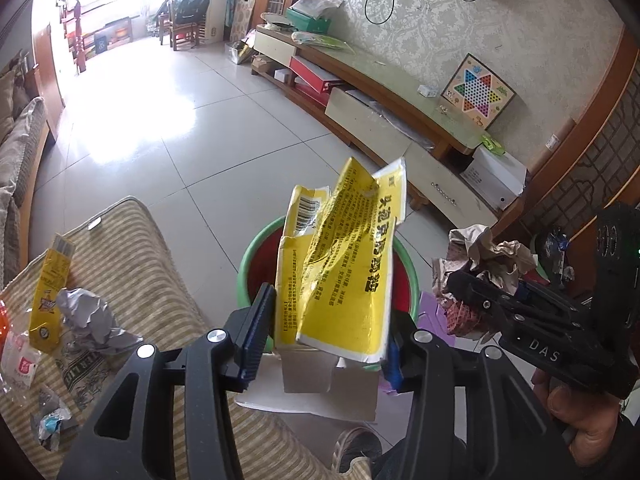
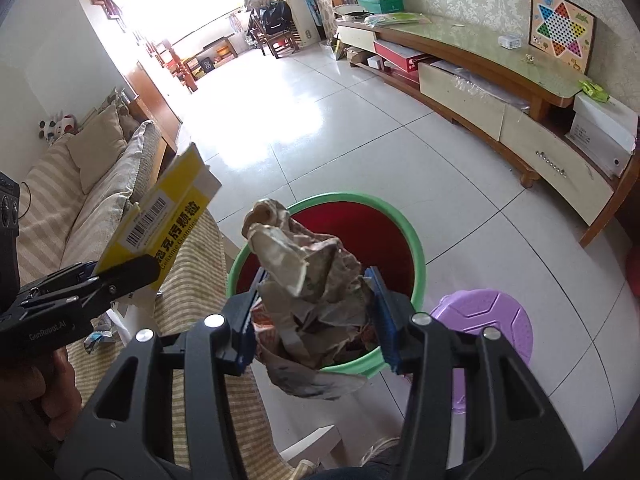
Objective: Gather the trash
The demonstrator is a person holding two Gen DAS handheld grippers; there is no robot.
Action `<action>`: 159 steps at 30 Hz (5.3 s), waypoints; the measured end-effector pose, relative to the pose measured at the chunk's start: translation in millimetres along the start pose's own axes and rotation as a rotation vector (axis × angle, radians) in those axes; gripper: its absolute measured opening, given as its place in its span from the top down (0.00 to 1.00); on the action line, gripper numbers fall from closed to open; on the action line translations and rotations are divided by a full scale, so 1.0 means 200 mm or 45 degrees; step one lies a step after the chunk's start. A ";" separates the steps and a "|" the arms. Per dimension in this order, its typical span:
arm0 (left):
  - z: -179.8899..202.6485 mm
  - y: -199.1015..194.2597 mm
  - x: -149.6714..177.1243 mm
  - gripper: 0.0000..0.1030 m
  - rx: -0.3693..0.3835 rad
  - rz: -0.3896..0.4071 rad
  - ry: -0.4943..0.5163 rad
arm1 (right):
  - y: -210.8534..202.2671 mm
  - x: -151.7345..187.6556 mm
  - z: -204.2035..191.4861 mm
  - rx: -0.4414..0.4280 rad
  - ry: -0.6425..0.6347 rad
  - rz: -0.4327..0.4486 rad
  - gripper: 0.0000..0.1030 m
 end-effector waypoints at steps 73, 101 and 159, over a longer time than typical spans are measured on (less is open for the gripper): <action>-1.62 -0.83 0.69 0.08 -0.384 0.051 -0.394 | 0.41 0.26 -1.46 -0.139 -0.446 -0.179 0.04; -1.81 -0.25 0.52 0.09 -0.372 -0.242 -0.152 | 0.96 0.26 -1.49 -0.158 -0.346 -0.362 0.19; -0.90 -0.82 0.47 0.50 -0.302 0.114 -0.177 | 0.07 0.24 -1.05 -0.286 -0.278 -0.112 0.55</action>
Point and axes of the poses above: each gripper's, at about its wrist camera, not at the fingertips, and y roughly the way its jaws point, z to its right, x to its underside, the point moved 7 cm from there along y, roughly the way its jaws point, and after that the axes turned 1 degree about x, right-handed, at the moved point
